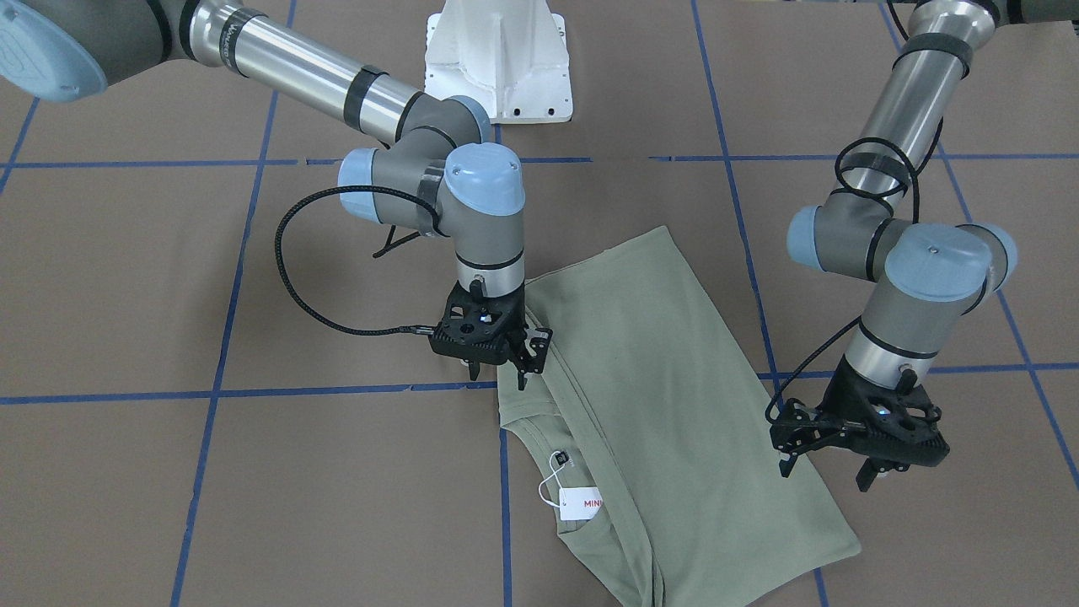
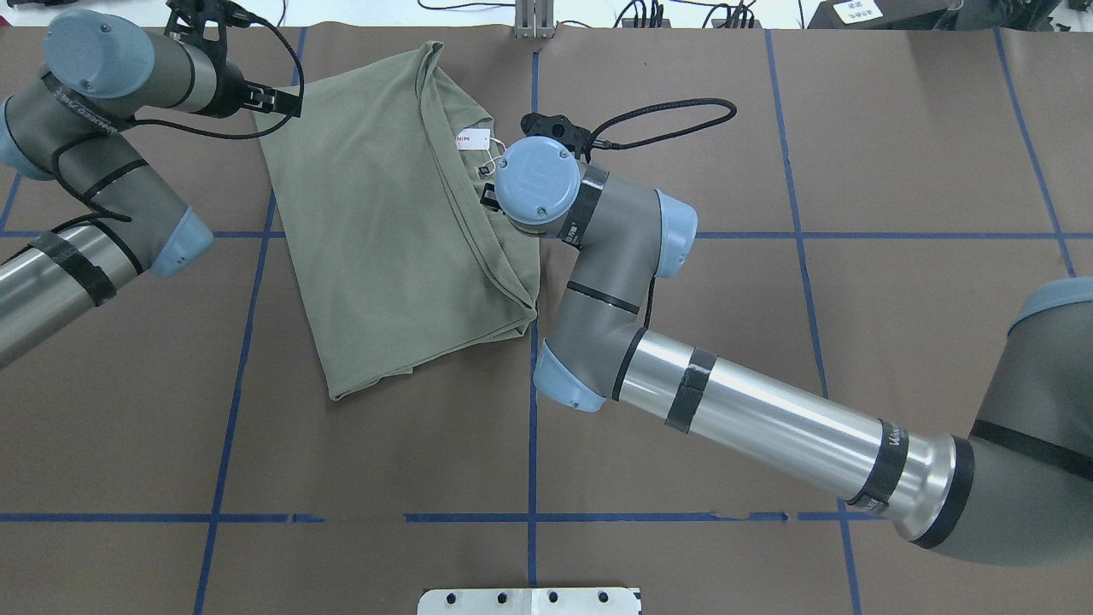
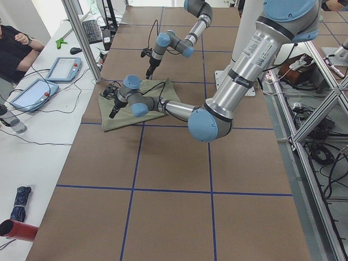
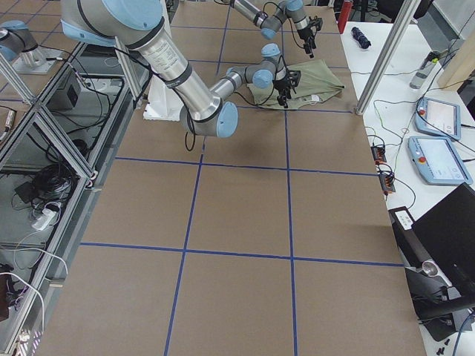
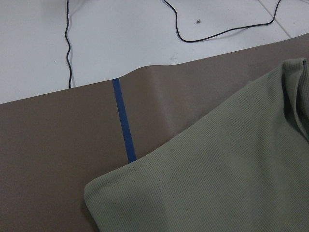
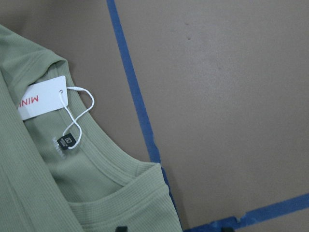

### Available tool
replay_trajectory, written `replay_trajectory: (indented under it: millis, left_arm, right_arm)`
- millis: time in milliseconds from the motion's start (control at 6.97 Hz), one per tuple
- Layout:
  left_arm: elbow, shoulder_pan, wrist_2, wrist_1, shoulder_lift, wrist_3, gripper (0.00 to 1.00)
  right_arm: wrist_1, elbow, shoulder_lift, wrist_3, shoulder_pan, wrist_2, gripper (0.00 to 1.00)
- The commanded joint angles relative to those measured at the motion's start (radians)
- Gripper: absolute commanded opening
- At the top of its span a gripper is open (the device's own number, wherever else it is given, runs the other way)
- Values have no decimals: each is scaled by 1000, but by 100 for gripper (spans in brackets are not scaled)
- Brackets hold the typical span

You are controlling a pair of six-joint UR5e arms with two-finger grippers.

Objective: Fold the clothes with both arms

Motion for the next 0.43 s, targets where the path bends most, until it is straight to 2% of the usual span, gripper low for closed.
replay_trajectory:
  millis: [0, 287]
  left_arm:
    - [-1, 0, 0, 0, 2, -2, 100]
    - [-1, 0, 0, 0, 2, -2, 100]
  right_arm:
    - [2, -28, 2, -18, -22, -26, 69]
    - [2, -29, 2, -18, -34, -40, 66]
